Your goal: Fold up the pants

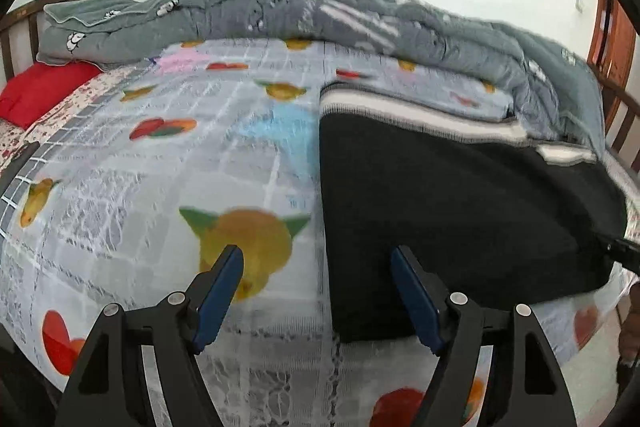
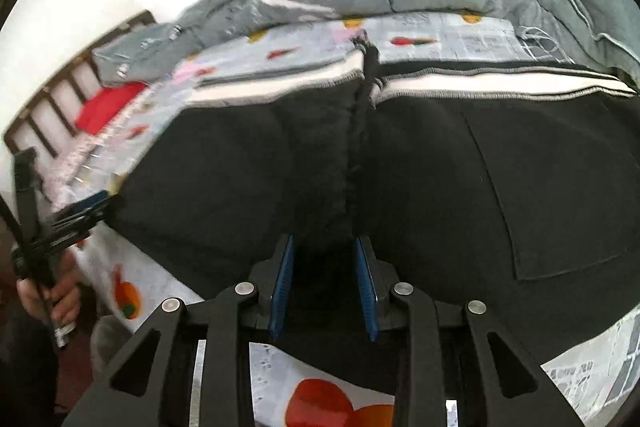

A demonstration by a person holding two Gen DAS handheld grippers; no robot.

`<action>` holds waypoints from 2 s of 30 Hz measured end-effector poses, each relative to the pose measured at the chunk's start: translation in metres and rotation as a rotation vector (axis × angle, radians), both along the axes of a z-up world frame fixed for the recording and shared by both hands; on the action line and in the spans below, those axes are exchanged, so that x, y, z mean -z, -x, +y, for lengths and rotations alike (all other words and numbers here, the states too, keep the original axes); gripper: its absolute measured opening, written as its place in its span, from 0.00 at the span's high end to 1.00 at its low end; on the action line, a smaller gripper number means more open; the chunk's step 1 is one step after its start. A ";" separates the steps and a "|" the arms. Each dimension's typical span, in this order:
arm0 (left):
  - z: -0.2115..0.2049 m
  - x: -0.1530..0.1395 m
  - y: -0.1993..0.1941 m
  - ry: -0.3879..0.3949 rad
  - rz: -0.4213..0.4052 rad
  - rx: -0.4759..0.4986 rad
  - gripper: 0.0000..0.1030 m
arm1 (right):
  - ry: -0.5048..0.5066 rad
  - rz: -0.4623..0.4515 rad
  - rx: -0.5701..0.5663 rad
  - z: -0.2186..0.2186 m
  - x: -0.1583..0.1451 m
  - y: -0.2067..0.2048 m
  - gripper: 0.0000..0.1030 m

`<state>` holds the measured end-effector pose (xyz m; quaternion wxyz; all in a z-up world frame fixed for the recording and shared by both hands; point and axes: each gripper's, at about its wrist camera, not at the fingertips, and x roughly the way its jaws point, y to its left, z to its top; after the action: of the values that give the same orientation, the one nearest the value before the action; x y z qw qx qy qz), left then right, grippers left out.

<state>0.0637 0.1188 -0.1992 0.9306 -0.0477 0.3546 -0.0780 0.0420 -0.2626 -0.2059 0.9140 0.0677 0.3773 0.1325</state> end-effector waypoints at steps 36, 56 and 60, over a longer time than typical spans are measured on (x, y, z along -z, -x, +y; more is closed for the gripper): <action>-0.030 -0.012 -0.079 0.062 0.157 -0.067 0.29 | -0.318 -0.044 0.600 -0.298 0.005 0.008 0.44; -0.003 0.002 -0.127 0.324 0.224 -0.015 0.90 | 0.047 -0.215 0.609 -0.212 -0.077 -0.013 0.77; 0.016 -0.016 -0.139 0.406 0.200 -0.021 0.90 | 0.107 -0.296 0.569 -0.175 -0.122 -0.019 0.78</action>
<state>0.2030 0.1350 -0.1835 0.8629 -0.2454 0.4214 -0.1330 0.0609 -0.4372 -0.0841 0.9617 0.1023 0.2126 -0.1399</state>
